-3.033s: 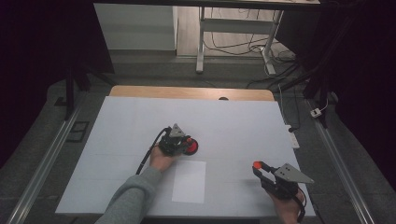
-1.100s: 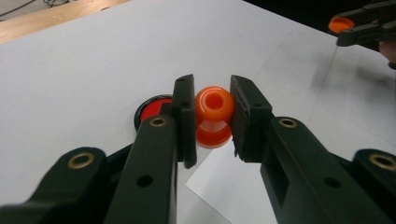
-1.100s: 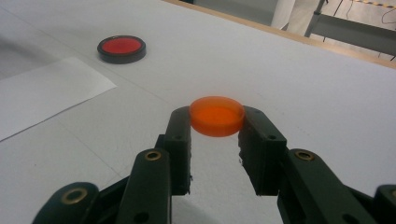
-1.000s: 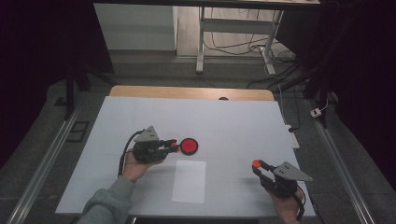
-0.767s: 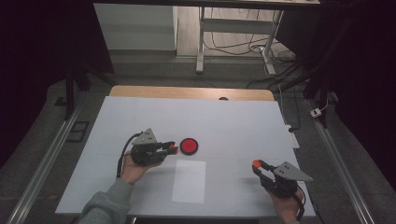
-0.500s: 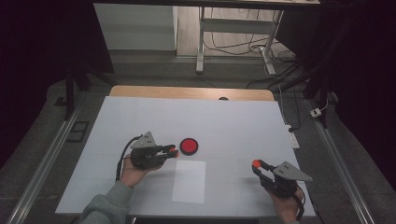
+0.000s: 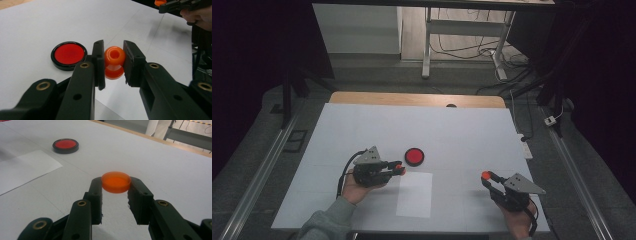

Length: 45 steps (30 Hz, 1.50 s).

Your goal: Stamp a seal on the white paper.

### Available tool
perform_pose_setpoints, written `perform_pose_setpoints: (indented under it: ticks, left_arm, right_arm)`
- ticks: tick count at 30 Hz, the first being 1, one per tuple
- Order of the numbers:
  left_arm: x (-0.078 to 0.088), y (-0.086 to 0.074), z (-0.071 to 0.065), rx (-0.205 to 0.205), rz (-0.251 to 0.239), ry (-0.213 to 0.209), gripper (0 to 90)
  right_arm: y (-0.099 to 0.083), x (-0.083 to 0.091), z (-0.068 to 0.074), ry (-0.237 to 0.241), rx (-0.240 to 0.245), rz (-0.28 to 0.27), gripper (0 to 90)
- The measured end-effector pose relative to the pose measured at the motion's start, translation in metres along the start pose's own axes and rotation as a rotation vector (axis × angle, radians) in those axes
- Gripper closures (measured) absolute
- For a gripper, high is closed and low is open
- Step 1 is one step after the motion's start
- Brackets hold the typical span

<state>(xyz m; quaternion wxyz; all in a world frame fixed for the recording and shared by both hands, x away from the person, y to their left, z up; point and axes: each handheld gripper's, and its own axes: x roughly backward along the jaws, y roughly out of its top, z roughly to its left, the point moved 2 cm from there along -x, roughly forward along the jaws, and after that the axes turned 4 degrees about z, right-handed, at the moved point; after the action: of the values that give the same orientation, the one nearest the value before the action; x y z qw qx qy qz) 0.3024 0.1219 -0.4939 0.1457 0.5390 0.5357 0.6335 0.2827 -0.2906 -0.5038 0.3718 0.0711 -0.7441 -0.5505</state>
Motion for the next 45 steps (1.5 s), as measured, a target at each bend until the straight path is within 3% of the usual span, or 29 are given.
perform_pose_setpoints:
  ticks: [20, 45]
  left_arm:
    - [-0.016, -0.001, -0.016, -0.028, 0.042, -0.053, 72.1]
    - [-0.04, -0.005, -0.022, -0.043, 0.109, -0.047, 72.0]
  right_arm:
    - [0.0, -0.002, 0.0, 0.005, 0.003, 0.006, 64.3]
    - [0.0, -0.003, 0.0, 0.007, 0.005, 0.007, 64.3]
